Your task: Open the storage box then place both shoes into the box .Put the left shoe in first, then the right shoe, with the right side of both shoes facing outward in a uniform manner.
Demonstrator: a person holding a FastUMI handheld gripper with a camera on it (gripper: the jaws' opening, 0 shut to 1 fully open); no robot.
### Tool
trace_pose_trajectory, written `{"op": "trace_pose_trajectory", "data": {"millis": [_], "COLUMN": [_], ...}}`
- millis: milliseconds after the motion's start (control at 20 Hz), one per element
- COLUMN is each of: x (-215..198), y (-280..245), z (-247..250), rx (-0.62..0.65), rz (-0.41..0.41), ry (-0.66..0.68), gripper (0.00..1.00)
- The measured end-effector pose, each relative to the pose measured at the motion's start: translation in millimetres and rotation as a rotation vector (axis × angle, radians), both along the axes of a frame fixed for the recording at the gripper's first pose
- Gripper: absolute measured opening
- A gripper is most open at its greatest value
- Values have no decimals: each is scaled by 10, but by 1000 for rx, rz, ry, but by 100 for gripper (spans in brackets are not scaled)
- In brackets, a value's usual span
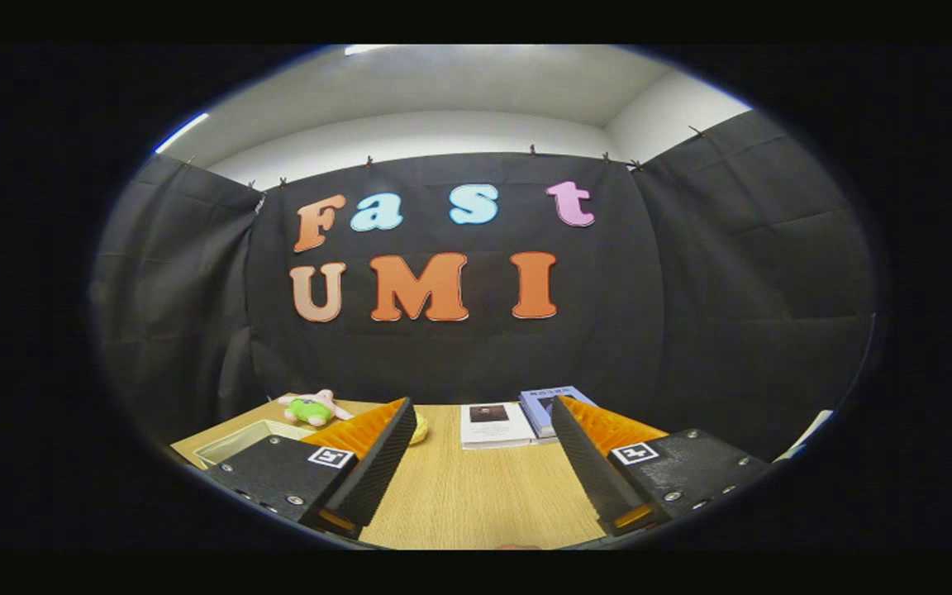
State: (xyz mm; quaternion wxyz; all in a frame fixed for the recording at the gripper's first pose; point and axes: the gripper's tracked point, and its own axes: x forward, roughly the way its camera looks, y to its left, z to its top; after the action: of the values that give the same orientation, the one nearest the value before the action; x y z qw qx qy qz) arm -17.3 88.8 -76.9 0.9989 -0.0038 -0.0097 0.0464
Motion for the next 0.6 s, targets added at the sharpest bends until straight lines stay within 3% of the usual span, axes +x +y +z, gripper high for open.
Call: {"op": "trace_pose_trajectory", "data": {"millis": [600], "x": [32], "y": [22], "z": [-58], "rx": [5], "rz": [5], "ry": [11], "gripper": [97]}}
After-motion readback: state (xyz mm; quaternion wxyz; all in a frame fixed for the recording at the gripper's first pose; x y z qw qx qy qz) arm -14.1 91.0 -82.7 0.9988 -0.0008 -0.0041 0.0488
